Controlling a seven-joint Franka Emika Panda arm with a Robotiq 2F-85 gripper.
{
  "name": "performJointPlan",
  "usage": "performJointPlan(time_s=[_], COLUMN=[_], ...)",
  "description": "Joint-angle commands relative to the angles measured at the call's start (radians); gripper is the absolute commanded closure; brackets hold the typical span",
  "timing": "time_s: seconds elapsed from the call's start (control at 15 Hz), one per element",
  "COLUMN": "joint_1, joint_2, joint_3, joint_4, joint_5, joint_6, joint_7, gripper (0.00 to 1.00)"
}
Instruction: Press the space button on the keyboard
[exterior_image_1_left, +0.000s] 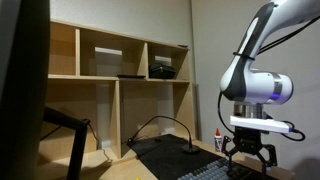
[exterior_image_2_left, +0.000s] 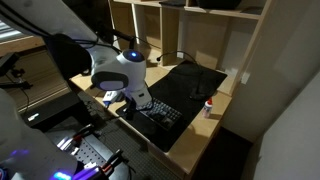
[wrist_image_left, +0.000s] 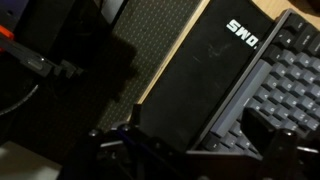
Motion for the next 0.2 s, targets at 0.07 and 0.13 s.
performJointPlan(time_s=[0.07,0.13], joint_1=[-0.036,-0.043], joint_2=[-0.109,-0.149], joint_3=[0.011,0.011], joint_4=[-0.029,-0.036], joint_5=[-0.032,-0.038], joint_6=[-0.056,-0.077], joint_7=[-0.002,-0.003], gripper=[0.0,0.0])
